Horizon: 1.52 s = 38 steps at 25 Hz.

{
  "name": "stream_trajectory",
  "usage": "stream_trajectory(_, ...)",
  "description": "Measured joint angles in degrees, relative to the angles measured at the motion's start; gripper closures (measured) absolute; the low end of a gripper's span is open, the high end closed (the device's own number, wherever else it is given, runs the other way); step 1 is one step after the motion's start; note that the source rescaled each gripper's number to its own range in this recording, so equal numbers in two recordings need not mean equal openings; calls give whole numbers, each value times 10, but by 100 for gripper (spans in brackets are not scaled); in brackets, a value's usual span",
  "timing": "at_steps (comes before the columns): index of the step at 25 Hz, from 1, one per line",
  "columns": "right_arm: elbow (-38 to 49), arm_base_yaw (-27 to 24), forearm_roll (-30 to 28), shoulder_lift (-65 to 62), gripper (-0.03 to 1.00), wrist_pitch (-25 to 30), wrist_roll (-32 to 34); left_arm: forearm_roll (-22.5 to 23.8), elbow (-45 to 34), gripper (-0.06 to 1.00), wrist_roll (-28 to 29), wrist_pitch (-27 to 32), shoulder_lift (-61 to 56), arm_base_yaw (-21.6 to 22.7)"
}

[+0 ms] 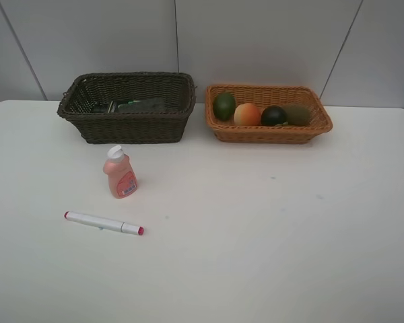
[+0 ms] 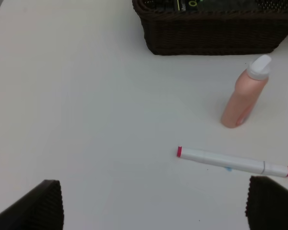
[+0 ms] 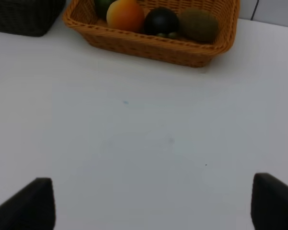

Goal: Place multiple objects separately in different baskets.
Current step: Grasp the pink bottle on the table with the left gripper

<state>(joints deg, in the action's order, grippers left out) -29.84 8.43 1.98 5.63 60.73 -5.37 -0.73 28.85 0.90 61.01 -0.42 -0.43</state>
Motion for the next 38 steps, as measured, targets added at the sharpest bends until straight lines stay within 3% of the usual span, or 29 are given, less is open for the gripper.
stream_trajectory(14,0,-1,-28,-44,-1,-1,54,0,0,-6,0,0,0,0)
stream_trajectory(24,0,-118,-33,-58,-1,-1,54,0,0,-6,0,0,0,0)
stream_trajectory(38,0,-125,-32,-58,-1,-1,54,0,0,-6,0,0,0,0)
